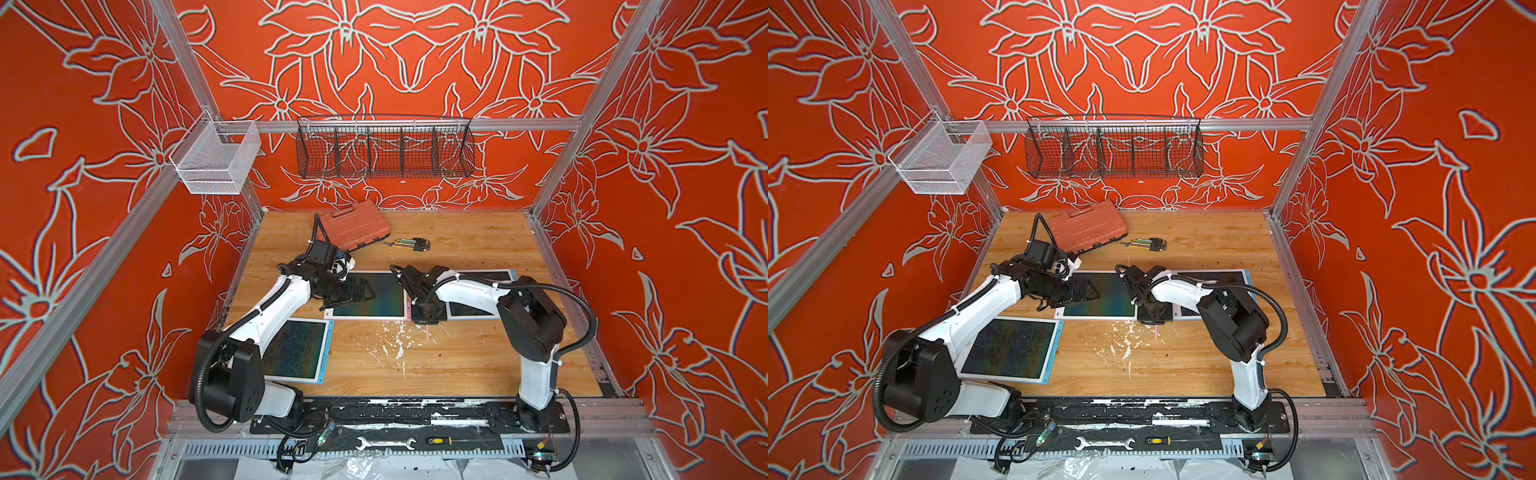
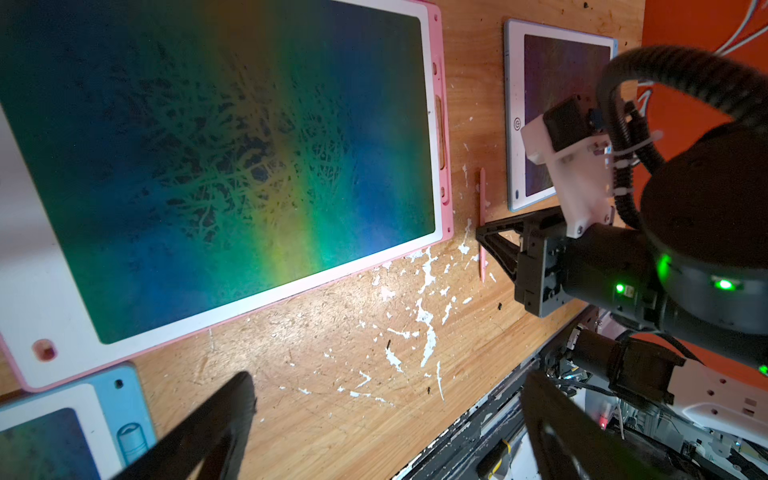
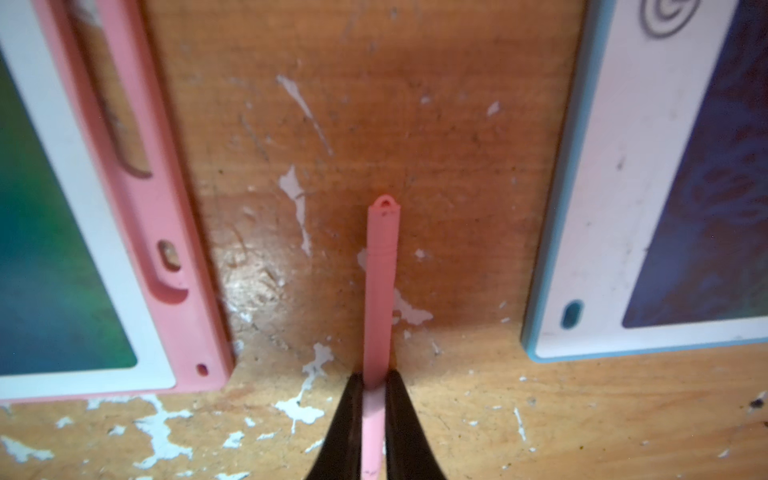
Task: Place the stylus back onto the writing tablet
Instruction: Pick up the stylus from the center of the board.
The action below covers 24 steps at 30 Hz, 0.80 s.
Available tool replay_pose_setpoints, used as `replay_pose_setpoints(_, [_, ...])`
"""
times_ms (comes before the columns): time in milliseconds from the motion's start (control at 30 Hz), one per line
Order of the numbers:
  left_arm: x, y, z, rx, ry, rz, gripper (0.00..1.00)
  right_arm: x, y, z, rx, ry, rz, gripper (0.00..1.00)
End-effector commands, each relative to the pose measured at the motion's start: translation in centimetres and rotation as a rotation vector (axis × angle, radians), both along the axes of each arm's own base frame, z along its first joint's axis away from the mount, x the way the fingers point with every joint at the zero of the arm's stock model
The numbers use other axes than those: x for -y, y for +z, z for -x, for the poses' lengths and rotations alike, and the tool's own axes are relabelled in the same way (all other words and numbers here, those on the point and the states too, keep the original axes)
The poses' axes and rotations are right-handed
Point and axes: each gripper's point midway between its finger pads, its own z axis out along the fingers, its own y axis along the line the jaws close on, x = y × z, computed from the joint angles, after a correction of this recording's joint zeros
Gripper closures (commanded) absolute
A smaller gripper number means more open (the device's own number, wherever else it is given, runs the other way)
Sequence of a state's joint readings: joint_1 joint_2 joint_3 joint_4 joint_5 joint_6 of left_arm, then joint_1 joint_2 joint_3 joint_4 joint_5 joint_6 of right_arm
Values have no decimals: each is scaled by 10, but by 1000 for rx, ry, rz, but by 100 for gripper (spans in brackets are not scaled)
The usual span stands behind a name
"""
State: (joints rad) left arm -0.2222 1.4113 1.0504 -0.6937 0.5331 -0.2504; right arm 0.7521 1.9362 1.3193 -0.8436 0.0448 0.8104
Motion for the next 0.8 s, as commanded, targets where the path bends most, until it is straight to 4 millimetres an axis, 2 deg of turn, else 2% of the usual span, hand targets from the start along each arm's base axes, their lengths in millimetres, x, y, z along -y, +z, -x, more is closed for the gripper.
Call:
replay_pose_setpoints(0, [0,2,5,13,-7,0,3,7,-2,-4,-11,4,37,85])
replay_pose_setpoints(300, [0,2,5,12,-7,1,3,7,-5,-9,-9,-7,25,85])
replay_pose_setpoints(767, [0,2,5,15,-7,-3,3,7,-11,-6,-27,-1,23,85])
